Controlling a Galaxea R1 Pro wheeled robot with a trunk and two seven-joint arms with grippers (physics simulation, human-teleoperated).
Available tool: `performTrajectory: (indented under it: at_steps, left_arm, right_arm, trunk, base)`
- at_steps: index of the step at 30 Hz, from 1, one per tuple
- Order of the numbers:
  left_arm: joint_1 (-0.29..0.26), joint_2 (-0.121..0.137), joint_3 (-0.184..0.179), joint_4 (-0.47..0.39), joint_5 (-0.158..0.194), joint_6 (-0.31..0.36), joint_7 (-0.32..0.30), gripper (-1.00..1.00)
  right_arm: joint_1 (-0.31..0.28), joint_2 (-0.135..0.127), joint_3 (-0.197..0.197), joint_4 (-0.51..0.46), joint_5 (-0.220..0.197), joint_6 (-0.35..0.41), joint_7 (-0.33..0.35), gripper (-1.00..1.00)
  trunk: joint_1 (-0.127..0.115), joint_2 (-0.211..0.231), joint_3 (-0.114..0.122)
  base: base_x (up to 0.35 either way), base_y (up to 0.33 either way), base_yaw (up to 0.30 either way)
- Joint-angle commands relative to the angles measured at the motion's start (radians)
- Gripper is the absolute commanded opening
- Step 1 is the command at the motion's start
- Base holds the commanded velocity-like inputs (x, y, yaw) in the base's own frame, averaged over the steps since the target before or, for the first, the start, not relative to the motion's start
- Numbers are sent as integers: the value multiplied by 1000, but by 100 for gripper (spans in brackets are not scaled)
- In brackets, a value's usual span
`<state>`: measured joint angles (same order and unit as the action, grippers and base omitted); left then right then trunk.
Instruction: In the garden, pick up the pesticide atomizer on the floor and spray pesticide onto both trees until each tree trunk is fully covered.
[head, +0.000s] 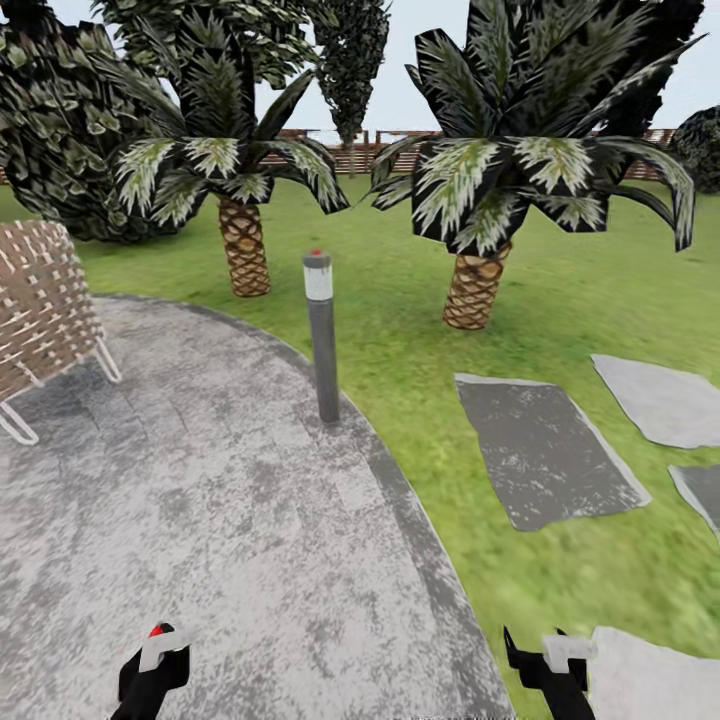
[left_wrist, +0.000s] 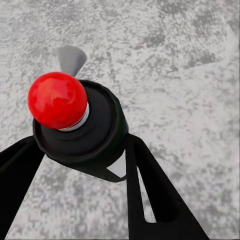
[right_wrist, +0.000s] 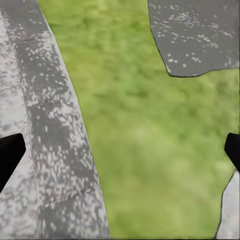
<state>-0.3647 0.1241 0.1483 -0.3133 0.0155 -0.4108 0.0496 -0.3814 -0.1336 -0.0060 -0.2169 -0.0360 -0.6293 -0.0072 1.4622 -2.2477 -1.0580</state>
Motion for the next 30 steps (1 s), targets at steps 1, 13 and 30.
performTrajectory:
  at_steps: [1, 13, 30]
  left_arm:
    - [0, 0, -1, 0, 1, -3, 3, -100]
    - [0, 2, -1, 0, 2, -2, 4, -100]
    - [0, 2, 0, 0, 4, -2, 4, -100]
  right_arm:
    - [-1, 0, 0, 1, -3, -3, 1, 100]
    - [-1, 0, 0, 1, -3, -3, 1, 100]
    - [-1, 0, 0, 1, -3, -3, 1, 100]
  trunk:
    - [0, 0, -1]
    - [0, 0, -1]
    - [0, 0, -1]
  base:
    - [1, -274, -298]
    - [23, -273, -298]
    - [205, -219, -299]
